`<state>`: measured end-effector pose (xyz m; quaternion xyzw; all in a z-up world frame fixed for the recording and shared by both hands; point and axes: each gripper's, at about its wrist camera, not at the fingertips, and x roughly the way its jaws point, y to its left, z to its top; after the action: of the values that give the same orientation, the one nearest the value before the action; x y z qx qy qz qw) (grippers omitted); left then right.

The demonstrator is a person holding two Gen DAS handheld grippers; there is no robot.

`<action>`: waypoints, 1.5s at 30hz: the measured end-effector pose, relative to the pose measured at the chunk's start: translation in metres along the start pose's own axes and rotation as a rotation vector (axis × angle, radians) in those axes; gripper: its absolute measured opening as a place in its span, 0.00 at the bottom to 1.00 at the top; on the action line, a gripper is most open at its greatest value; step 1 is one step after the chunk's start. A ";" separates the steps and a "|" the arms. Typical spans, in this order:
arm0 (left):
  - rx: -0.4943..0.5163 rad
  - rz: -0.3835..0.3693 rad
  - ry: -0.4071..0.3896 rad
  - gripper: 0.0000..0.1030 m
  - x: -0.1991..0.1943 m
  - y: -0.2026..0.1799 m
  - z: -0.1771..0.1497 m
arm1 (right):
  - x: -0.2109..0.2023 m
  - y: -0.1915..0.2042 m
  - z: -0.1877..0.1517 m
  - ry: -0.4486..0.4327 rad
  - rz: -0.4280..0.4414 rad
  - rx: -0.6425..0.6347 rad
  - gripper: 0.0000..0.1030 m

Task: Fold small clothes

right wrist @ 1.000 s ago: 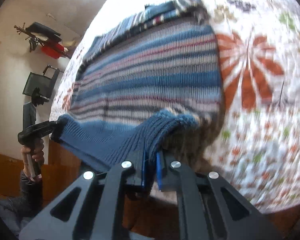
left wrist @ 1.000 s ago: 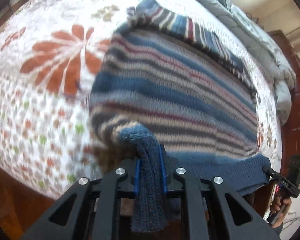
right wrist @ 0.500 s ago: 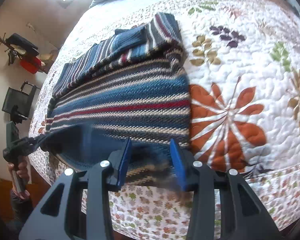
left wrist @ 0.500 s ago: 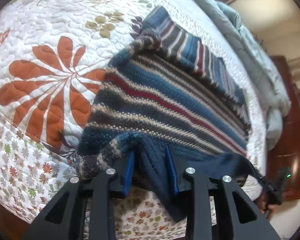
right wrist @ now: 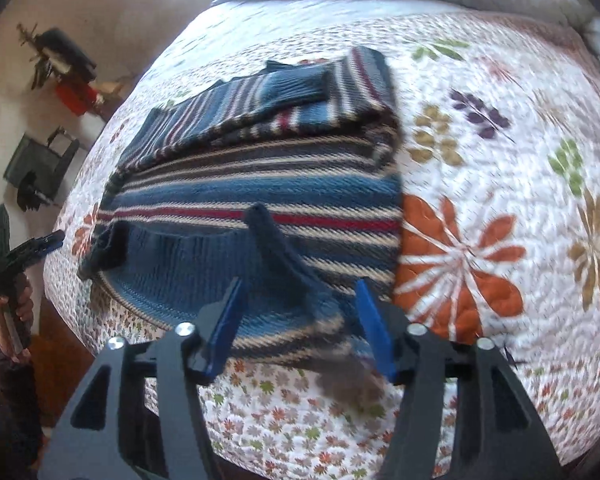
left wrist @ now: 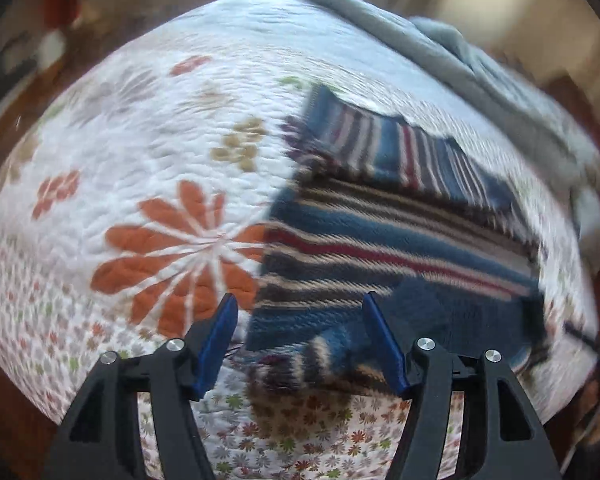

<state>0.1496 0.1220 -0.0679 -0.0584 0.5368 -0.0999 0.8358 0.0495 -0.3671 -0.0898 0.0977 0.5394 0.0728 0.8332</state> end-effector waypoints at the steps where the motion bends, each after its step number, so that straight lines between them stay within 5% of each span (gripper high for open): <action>1: 0.051 0.000 0.003 0.63 0.003 -0.012 -0.002 | 0.004 0.007 0.003 0.010 0.002 -0.029 0.61; 7: 0.308 0.042 0.009 0.63 0.016 -0.064 -0.020 | 0.016 0.027 0.012 0.044 -0.008 -0.095 0.69; 15: 0.420 0.178 0.027 0.66 0.022 -0.050 -0.054 | 0.025 0.025 -0.002 0.063 -0.046 -0.096 0.69; 26: 0.495 0.087 0.060 0.66 0.040 -0.028 -0.064 | 0.028 0.009 -0.026 0.127 -0.049 -0.062 0.69; 28: 0.504 0.088 0.089 0.58 0.050 -0.027 -0.063 | 0.028 0.009 -0.027 0.125 -0.042 -0.057 0.69; 32: 0.432 0.039 0.098 0.28 0.049 -0.018 -0.057 | 0.031 0.010 -0.028 0.128 -0.045 -0.058 0.70; 35: 0.323 -0.021 0.059 0.21 0.030 -0.001 -0.043 | 0.033 0.009 -0.027 0.127 -0.041 -0.050 0.70; 38: 0.231 -0.061 0.071 0.33 0.024 0.014 -0.030 | 0.036 0.005 -0.025 0.130 -0.032 -0.036 0.70; 40: 0.216 0.012 0.069 0.48 0.026 0.023 -0.024 | 0.040 0.003 -0.025 0.138 -0.035 -0.024 0.69; 45: 0.145 -0.002 0.080 0.55 0.025 0.041 -0.026 | 0.042 0.002 -0.029 0.139 -0.026 -0.020 0.70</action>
<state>0.1402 0.1564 -0.1097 0.0056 0.5610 -0.1417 0.8156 0.0398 -0.3534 -0.1385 0.0771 0.5965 0.0738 0.7955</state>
